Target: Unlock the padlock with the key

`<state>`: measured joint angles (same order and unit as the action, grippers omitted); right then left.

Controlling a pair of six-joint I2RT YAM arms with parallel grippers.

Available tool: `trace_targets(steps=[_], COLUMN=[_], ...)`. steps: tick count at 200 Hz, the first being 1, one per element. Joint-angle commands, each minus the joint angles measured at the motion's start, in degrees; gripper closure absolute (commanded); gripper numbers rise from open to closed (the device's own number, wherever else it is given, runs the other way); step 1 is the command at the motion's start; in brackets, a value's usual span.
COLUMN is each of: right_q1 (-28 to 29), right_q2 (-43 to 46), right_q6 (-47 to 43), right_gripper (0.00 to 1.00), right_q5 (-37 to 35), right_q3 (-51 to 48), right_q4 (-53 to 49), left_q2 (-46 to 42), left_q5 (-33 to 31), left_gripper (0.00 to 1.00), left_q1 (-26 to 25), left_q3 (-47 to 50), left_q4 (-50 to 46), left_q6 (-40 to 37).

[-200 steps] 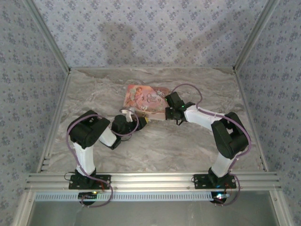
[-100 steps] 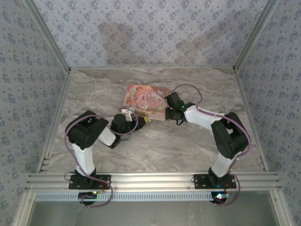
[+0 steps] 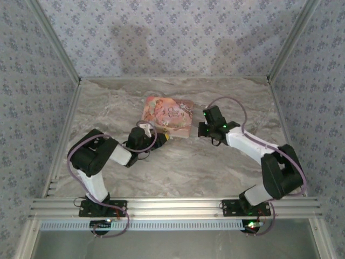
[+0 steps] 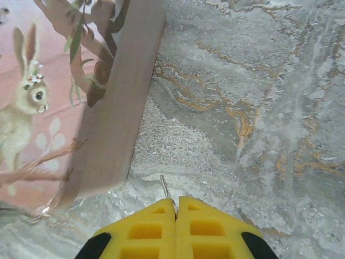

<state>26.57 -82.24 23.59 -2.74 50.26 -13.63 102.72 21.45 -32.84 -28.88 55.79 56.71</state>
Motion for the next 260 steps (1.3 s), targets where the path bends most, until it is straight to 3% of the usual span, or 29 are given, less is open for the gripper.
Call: trace_targets(steps=[1, 50, 97, 136, 190, 260], right_q1=[-2.2, -10.6, -15.9, -16.2, -15.9, -12.3], right_q2=[6.1, 20.7, 27.7, 28.6, 30.6, 32.1], right_q6=[-0.3, 1.6, 4.2, 6.6, 12.0, 29.5], right_gripper=[1.00, 1.00, 1.00, 1.00, 1.00, 1.00], right_q5=[7.2, 23.9, 35.0, 35.9, 38.6, 37.3], right_q3=[-4.2, -13.9, -19.0, -22.8, -24.7, -32.2], right_q4=[1.7, 4.8, 5.7, 8.2, 12.2, 27.8], left_q2=[-2.6, -2.6, -1.8, -1.2, -0.8, -1.7], left_q5=[1.8, 0.5, -3.7, -6.3, -4.6, -4.2], left_gripper=[0.94, 0.95, 0.94, 0.94, 0.95, 0.94], left_q1=[-1.1, -4.7, -8.5, -10.2, -10.0, -9.5], left_q3=[-2.6, -6.0, -8.7, -9.3, -10.8, -12.5], left_q4=[-6.8, -8.8, -10.0, -8.1, -8.4, -8.9], left_q6=[0.7, 3.7, 6.3, 8.5, 11.6, 16.5])
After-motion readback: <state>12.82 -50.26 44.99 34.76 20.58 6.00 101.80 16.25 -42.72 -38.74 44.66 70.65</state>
